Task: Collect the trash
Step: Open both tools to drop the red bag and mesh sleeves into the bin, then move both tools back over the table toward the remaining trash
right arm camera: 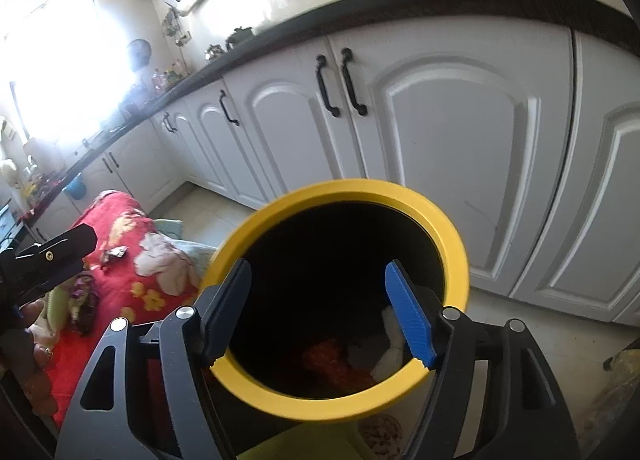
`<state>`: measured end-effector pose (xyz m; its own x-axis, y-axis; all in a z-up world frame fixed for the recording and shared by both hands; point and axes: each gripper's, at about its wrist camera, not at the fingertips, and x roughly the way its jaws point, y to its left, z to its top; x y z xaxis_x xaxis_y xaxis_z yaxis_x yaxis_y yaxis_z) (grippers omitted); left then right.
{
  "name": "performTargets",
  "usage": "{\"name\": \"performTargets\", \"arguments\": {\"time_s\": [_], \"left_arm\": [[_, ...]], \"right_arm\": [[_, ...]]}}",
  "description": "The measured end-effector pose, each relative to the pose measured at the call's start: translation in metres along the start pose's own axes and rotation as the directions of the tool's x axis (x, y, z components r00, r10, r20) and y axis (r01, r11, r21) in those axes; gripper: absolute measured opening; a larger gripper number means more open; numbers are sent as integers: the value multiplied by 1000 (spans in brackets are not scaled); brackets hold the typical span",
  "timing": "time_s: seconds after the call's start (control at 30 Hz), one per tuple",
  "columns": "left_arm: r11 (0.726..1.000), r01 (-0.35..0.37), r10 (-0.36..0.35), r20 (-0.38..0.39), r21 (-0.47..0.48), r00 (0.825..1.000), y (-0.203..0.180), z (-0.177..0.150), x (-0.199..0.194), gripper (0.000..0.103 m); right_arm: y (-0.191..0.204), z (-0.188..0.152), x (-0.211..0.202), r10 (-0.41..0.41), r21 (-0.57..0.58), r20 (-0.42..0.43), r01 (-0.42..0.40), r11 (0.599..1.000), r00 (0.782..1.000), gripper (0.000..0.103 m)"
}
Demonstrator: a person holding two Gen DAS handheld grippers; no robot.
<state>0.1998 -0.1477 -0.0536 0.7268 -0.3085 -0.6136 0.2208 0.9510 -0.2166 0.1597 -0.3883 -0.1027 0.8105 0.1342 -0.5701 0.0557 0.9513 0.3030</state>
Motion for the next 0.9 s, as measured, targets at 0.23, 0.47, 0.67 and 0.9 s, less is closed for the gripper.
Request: {"name": "performTargets", "arguments": {"time_s": [0.23, 0.47, 0.67, 0.9], "left_arm": [[999, -27, 28, 72, -19, 997, 15, 6, -32, 92], [996, -73, 78, 109, -48, 991, 40, 0, -59, 92], [992, -108, 117, 144, -67, 983, 62, 1, -80, 92], [987, -142, 154, 181, -79, 971, 83, 1, -103, 92]], "right_arm": [[31, 5, -16, 47, -48, 26, -45, 998, 999, 73], [60, 4, -28, 86, -95, 35, -83, 992, 996, 76], [87, 4, -35, 131, -138, 36, -125, 982, 991, 77], [121, 3, -41, 186, -188, 32, -177, 966, 982, 79]]}}
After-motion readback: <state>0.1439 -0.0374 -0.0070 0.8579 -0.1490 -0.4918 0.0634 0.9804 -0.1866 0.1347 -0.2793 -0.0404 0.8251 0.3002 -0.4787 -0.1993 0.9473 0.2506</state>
